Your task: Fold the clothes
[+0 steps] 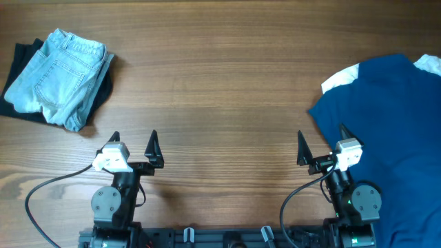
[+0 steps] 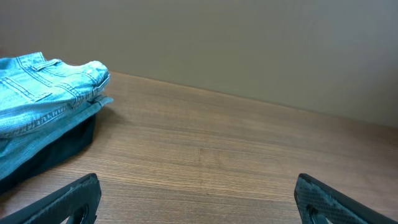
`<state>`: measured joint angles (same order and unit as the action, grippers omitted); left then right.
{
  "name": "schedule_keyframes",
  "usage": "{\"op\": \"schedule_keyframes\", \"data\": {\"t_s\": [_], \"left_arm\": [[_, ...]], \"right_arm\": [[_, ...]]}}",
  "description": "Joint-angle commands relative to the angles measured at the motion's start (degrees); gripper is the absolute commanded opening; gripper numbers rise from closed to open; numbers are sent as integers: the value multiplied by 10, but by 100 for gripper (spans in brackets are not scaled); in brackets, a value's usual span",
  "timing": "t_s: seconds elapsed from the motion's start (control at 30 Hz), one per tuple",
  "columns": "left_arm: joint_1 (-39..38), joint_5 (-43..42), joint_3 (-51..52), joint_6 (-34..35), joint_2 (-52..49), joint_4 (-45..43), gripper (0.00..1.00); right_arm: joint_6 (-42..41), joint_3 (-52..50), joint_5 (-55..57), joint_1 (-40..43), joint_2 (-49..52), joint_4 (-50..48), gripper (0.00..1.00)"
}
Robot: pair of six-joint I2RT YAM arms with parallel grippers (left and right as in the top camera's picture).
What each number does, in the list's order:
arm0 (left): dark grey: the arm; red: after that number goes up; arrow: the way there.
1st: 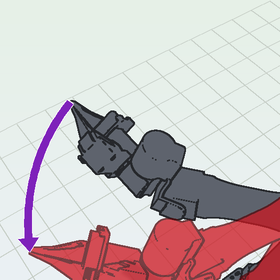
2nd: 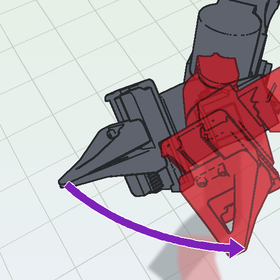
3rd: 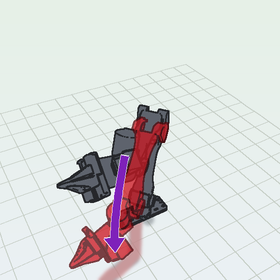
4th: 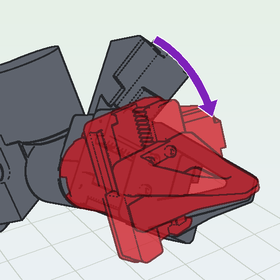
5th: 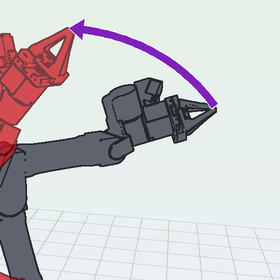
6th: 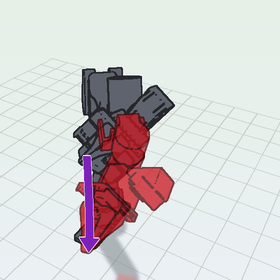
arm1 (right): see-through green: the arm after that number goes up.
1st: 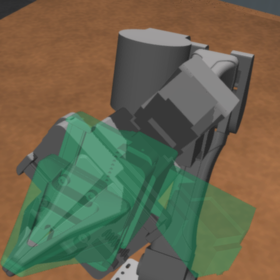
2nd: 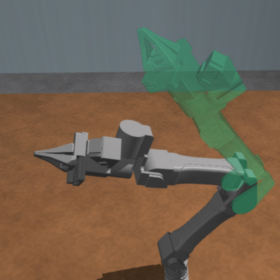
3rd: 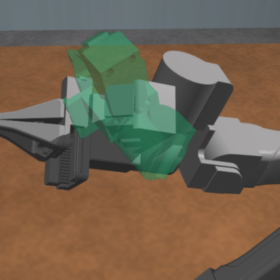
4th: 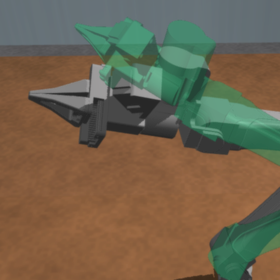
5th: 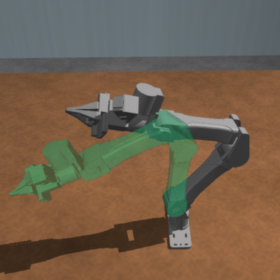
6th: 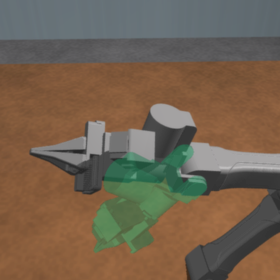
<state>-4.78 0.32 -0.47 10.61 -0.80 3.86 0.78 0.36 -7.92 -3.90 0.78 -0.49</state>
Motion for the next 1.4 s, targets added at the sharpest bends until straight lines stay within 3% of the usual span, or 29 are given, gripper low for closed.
{"op": "schedule_keyframes", "data": {"t_s": [0.0,0.2,0.33,0.47,0.57,0.7,0.8,0.87,0.97,1.03,1.17,1.27,1.37], "left_arm": [[-2,-9,2,3,4,4,100],[-2,-16,2,3,4,3,100],[-2,-104,-3,7,4,-35,100],[-2,-106,-78,70,-24,10,100],[-2,-92,-173,63,-101,58,100],[-2,-87,-339,64,-278,137,100],[-2,-99,-496,63,-421,257,100],[-2,-99,-589,63,-503,330,100],[-2,-99,-666,44,-569,384,100],[-2,-125,-686,46,-583,391,100],[-2,-160,-689,49,-579,387,100],[-2,-169,-689,49,-576,386,100],[-2,-153,-689,48,-583,382,100]], "right_arm": [[8,-1,-6,4,0,-2,100],[-3,-1,-16,4,0,-4,100],[-74,12,-73,4,0,-25,100],[-140,104,-110,4,66,-14,100],[-185,217,-173,4,208,30,100],[-188,399,-290,4,436,102,100],[-182,570,-332,4,611,224,100],[-161,634,-333,9,688,247,100],[-139,651,-336,14,739,235,100],[-137,651,-317,24,752,240,100],[-217,651,-24,72,764,366,100],[-213,639,11,108,800,435,100],[-216,620,20,111,841,432,95]]}}
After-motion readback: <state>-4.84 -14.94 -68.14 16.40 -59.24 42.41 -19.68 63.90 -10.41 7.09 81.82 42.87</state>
